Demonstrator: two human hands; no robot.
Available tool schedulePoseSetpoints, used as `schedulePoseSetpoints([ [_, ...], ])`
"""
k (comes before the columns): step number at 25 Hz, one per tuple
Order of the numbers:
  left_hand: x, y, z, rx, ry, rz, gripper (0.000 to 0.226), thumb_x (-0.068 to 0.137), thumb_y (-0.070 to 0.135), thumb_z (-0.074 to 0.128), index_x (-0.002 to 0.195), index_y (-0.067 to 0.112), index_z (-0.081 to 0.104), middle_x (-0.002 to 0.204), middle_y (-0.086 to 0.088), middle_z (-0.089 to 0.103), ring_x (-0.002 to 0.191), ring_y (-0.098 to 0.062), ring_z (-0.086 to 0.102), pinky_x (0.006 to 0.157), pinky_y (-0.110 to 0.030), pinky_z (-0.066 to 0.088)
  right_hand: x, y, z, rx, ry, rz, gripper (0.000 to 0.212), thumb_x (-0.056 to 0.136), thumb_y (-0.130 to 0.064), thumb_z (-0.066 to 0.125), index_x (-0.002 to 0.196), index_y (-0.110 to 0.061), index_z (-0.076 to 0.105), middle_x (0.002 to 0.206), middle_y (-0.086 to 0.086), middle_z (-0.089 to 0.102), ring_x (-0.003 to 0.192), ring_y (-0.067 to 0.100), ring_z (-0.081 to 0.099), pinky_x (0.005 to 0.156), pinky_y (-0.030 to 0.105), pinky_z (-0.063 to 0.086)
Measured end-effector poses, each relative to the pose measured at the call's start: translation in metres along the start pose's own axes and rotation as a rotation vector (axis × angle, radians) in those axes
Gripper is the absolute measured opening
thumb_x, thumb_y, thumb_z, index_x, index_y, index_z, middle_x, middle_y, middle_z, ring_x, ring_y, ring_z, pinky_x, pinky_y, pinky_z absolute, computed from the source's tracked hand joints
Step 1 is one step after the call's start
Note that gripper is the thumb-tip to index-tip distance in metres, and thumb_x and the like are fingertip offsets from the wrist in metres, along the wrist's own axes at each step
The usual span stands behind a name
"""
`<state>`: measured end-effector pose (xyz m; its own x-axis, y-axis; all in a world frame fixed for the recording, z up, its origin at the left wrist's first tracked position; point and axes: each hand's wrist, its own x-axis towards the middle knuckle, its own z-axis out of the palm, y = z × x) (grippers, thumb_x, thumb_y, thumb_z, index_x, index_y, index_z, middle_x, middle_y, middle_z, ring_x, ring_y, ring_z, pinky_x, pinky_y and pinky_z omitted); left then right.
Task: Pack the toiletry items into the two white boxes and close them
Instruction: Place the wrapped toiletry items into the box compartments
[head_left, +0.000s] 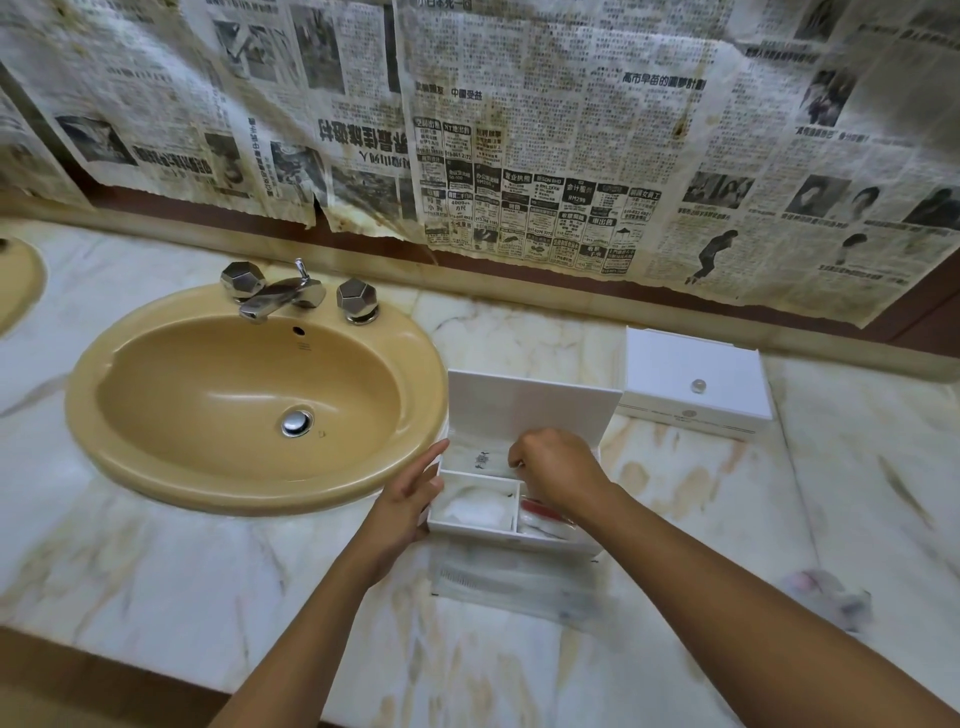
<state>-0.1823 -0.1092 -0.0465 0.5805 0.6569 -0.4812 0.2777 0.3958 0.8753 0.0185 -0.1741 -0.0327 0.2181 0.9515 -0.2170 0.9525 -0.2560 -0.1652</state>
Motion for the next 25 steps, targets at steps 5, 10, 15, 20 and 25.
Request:
schedulePoseSetpoints([
  [5, 0.000, 0.001, 0.000, 0.016, 0.003, 0.000, 0.040, 0.106, 0.028, 0.049, 0.137, 0.053, 0.048, 0.153, 0.011, 0.040, 0.146, -0.009, 0.034, 0.098, -0.037, 0.039, 0.003, 0.000, -0.002, 0.061, -0.046, -0.078, 0.027, 0.064, 0.005, 0.053, 0.054, -0.012, 0.035, 0.060, 0.007, 0.036, 0.061, 0.026, 0.034, 0.047, 0.027, 0.021],
  [10, -0.002, 0.001, 0.001, 0.011, 0.003, -0.002, 0.041, 0.106, 0.026, 0.049, 0.138, 0.052, 0.049, 0.147, 0.014, 0.041, 0.146, -0.010, 0.034, 0.096, -0.037, 0.040, 0.011, 0.004, -0.001, 0.246, -0.151, -0.001, 0.023, 0.081, -0.008, 0.053, 0.062, -0.012, 0.066, 0.065, 0.011, 0.058, 0.063, 0.028, 0.050, 0.060, 0.029, 0.043],
  [15, -0.002, 0.001, 0.001, 0.010, 0.001, 0.019, 0.039, 0.105, 0.028, 0.049, 0.135, 0.054, 0.050, 0.151, 0.014, 0.040, 0.145, -0.007, 0.033, 0.098, -0.038, 0.039, -0.015, -0.015, -0.009, 0.295, -0.051, 0.087, 0.051, 0.096, -0.049, 0.038, 0.053, -0.022, 0.038, 0.059, -0.003, 0.046, 0.063, 0.022, 0.045, 0.058, 0.032, 0.035],
  [20, -0.003, 0.001, 0.002, 0.026, 0.006, 0.014, 0.040, 0.106, 0.028, 0.048, 0.135, 0.055, 0.050, 0.152, 0.011, 0.040, 0.145, -0.011, 0.035, 0.095, -0.037, 0.040, -0.031, -0.024, 0.000, 0.363, -0.142, 0.114, 0.055, 0.093, -0.065, 0.021, 0.062, -0.027, 0.046, 0.073, -0.002, 0.056, 0.077, 0.022, 0.053, 0.069, 0.037, 0.044],
  [25, -0.004, 0.001, 0.002, 0.023, 0.005, 0.010, 0.041, 0.107, 0.027, 0.047, 0.137, 0.054, 0.050, 0.158, 0.007, 0.037, 0.143, -0.012, 0.038, 0.094, -0.037, 0.041, -0.066, -0.028, 0.007, 0.384, 0.263, 0.087, 0.024, 0.093, -0.038, 0.052, 0.103, -0.023, 0.067, 0.099, -0.001, 0.065, 0.096, 0.020, 0.057, 0.083, 0.035, 0.047],
])
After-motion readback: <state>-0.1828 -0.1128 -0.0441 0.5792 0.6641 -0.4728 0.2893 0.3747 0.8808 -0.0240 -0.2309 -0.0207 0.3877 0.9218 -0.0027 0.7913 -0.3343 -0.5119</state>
